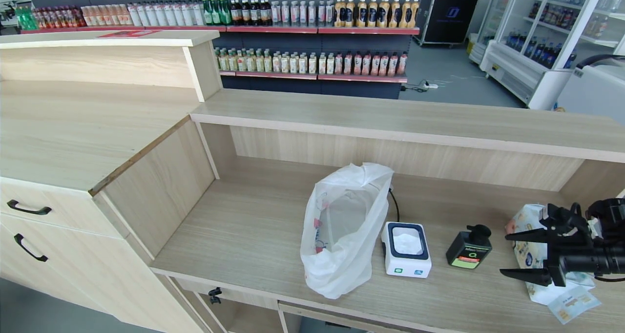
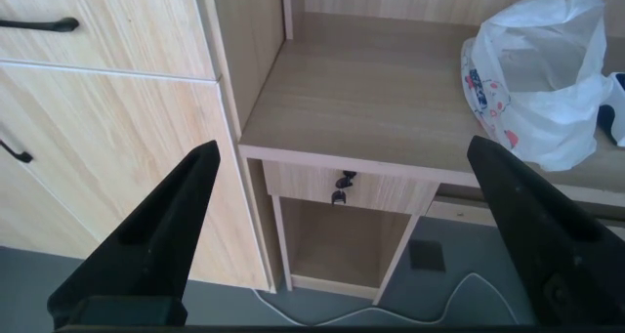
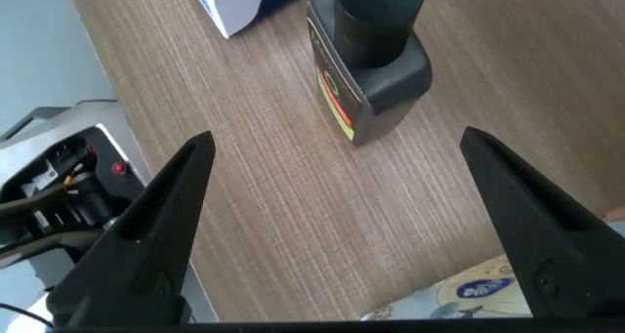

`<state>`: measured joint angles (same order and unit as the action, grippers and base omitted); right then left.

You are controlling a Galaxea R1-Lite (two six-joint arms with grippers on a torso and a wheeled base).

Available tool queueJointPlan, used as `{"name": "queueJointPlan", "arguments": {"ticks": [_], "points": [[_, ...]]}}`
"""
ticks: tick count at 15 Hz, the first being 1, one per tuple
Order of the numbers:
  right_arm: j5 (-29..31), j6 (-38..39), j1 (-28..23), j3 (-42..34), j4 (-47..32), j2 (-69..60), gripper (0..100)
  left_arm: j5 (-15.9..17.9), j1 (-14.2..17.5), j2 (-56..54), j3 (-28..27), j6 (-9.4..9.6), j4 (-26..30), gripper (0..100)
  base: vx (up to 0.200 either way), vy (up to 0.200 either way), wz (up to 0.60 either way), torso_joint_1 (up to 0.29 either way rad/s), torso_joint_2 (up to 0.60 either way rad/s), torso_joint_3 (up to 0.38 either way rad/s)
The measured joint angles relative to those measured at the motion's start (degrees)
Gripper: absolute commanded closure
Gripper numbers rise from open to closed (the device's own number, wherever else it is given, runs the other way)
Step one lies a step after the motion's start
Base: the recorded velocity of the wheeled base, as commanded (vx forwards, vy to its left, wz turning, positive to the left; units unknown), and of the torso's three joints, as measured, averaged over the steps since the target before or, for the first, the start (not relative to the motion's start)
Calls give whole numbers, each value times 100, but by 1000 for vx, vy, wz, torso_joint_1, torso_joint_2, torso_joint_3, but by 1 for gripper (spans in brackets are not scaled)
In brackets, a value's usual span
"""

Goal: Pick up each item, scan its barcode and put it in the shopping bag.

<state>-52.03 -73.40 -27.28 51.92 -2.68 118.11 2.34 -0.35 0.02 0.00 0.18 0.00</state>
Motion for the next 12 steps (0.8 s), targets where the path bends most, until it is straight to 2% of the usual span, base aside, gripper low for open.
{"name": "queueJointPlan", "arguments": {"ticks": [12], "points": [[-9,56,766,549,492,973,0,1,2,0,0,-2,0,0,0,0,0,0,0,0]]}}
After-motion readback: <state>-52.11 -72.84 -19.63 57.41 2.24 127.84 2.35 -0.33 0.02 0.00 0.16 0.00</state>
